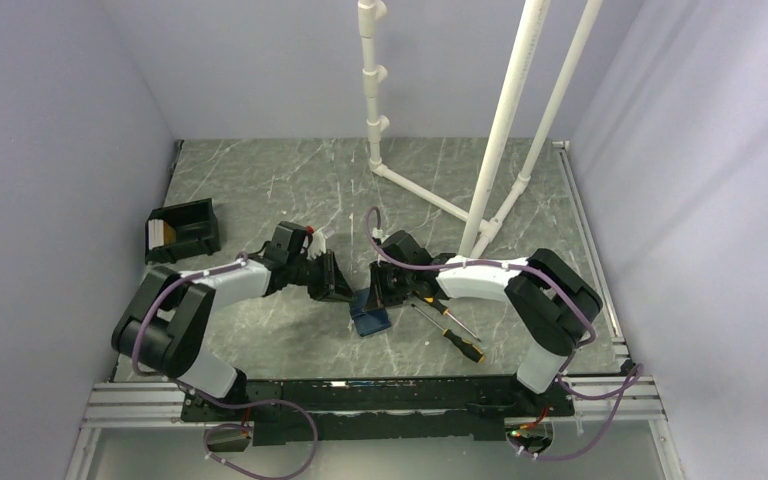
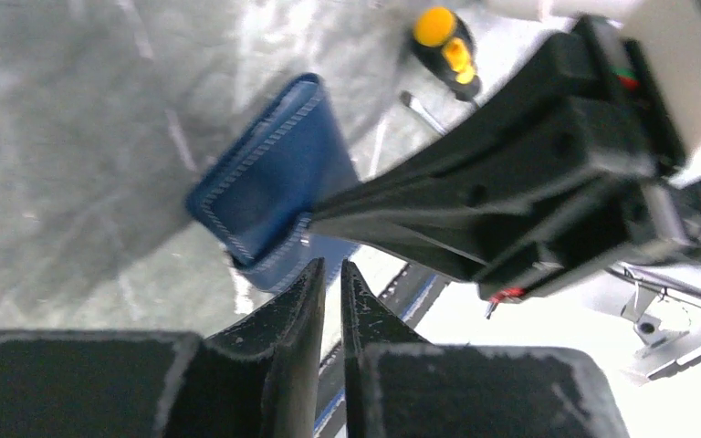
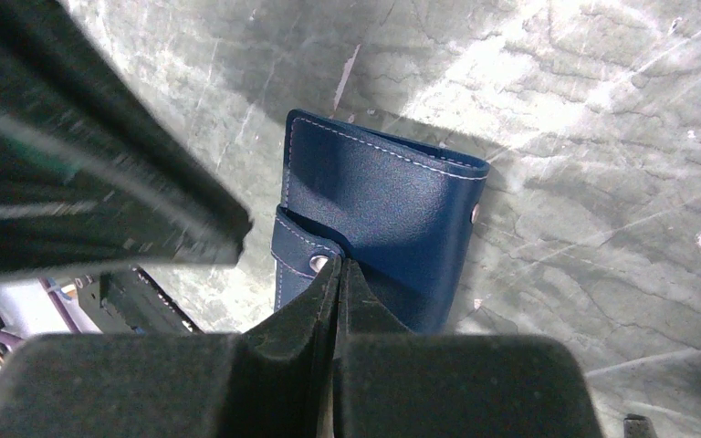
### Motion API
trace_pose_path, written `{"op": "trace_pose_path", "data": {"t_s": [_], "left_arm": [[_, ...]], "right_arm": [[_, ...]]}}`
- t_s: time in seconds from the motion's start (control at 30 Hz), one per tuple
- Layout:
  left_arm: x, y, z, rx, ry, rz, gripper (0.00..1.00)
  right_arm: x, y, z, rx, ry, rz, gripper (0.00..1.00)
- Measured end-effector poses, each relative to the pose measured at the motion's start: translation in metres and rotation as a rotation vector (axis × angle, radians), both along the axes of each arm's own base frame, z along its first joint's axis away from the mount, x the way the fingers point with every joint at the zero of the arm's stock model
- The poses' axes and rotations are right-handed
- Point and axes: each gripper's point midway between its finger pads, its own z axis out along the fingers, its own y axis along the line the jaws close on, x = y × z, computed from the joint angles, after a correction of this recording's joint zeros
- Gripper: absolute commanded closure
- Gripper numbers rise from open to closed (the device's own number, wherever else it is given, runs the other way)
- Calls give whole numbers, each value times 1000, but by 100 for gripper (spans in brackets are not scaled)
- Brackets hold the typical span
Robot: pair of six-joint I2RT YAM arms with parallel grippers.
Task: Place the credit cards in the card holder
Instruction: Close the card holder at the center of the board.
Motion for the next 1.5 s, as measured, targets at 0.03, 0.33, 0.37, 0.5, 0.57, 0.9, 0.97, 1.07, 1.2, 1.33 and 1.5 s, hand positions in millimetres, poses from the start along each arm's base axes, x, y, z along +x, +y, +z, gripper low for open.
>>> {"op": "trace_pose_path", "data": {"t_s": [0.03,0.33,0.37,0.5,0.57,0.9,0.97,1.07,1.2,1.33,1.5], "left_arm": [[-2,-2,6,-8,-16,-8,85],[-22,-25,13,-27,-19,-81,100],[-22,-25,11,-23,-15,-78,100],[-19,-25,3,-10,2,-60,100],[-17,-25,-3,2,10,-51,100],[-15,-21,-20,42,42,-34,100],[-16,-22,-21,31,56,-43,100],[-16,-23,-22,21,74,-47,100],[-15,-20,-23,-3,80,-38,100],[-15,-20,-25,-33,100,-48,100],[-17,-21,-27,-52,111,-53,100]], "right_arm": [[0,0,0,0,0,0,100],[2,4,0,4,4,5,100],[2,3,0,4,4,5,100],[2,4,0,4,4,5,100],[2,4,0,4,4,5,100],[2,3,0,3,5,6,100],[1,4,-1,3,6,7,100],[1,4,-1,1,13,13,100],[0,4,-1,-2,22,18,100],[0,4,-2,-9,28,21,100],[0,4,-3,-13,37,25,100]]}}
